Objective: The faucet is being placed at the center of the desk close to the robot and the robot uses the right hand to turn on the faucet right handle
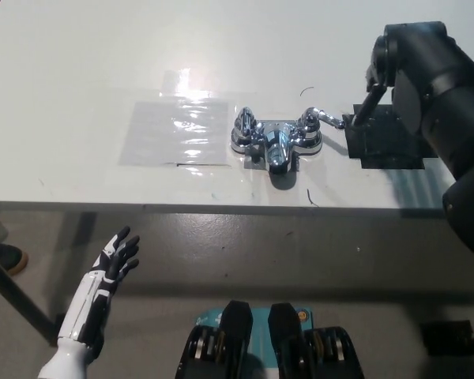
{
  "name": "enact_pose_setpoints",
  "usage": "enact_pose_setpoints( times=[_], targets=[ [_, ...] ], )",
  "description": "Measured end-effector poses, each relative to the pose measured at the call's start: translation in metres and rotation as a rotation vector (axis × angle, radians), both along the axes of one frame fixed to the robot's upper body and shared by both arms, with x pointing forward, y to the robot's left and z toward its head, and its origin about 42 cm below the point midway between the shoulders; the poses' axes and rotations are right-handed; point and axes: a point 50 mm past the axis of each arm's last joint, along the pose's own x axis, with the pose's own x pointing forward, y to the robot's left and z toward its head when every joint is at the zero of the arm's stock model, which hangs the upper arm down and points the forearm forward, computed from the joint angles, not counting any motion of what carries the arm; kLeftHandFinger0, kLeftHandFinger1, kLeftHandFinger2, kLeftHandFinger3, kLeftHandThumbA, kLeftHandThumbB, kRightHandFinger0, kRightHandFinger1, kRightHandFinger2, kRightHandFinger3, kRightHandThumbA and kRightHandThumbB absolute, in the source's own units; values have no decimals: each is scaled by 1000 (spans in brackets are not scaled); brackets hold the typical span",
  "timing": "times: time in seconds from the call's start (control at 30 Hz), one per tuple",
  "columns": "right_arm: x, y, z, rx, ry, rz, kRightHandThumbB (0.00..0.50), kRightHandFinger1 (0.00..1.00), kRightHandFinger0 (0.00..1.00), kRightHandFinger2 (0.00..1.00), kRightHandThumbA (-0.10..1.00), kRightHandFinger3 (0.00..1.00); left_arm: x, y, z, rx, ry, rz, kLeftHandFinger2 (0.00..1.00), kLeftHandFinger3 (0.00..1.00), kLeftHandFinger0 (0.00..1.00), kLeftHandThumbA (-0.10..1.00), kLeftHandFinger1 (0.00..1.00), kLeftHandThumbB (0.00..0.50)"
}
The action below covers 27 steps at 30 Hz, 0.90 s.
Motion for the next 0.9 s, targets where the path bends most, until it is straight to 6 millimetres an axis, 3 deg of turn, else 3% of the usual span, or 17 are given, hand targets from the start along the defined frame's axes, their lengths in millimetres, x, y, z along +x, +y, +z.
enact_pose_setpoints(
  times=[0.03,0.07,0.13,0.23,0.37,0.47,0.57,0.6,0.7,0.73,0.83,0.9],
  targets=[
    [0,-2,0,-6,-10,-2,499,1000,1000,1000,802,1000,0,0,0,0,-1,0,1000,1000,1000,957,1000,243],
    [1,-3,0,-4,-24,-4,481,1000,1000,1000,764,1000,1,0,0,0,-1,0,1000,1000,1000,964,1000,254],
    [1,-4,-3,13,-50,-7,477,1000,1000,1000,769,1000,0,0,0,0,-1,-1,1000,1000,1000,964,1000,243],
    [0,-7,-15,48,-82,-26,452,1000,1000,1000,881,1000,0,0,0,0,0,0,1000,1000,1000,957,1000,233],
    [-1,-11,-30,71,-119,-44,471,1000,1000,1000,968,1000,0,0,0,0,0,-1,1000,1000,1000,964,1000,247],
    [-1,-13,-33,99,-146,-50,380,1000,1000,1000,1000,1000,1,0,0,1,-1,-1,1000,1000,1000,967,1000,239],
    [0,-9,-26,155,-111,-28,398,1000,1000,1000,1000,1000,2,-1,1,1,-4,-2,1000,1000,1000,949,1000,231],
    [1,-7,-21,175,-101,-16,365,1000,1000,1000,1000,1000,2,-1,2,1,-6,-2,1000,1000,1000,950,1000,231],
    [3,-1,-6,198,-100,2,380,1000,1000,1000,1000,1000,3,-1,2,1,-8,-3,1000,1000,1000,951,1000,238],
    [3,0,-1,204,-104,5,341,1000,1000,1000,1000,1000,3,-1,2,1,-8,-3,1000,1000,1000,950,1000,240],
    [5,7,16,226,-106,29,310,1000,1000,1000,1000,1000,3,-1,2,2,-6,-2,1000,1000,1000,948,1000,229],
    [5,10,23,244,-92,61,366,1000,1000,1000,1000,1000,3,0,2,2,-5,-3,1000,1000,1000,949,1000,222]
  ],
)
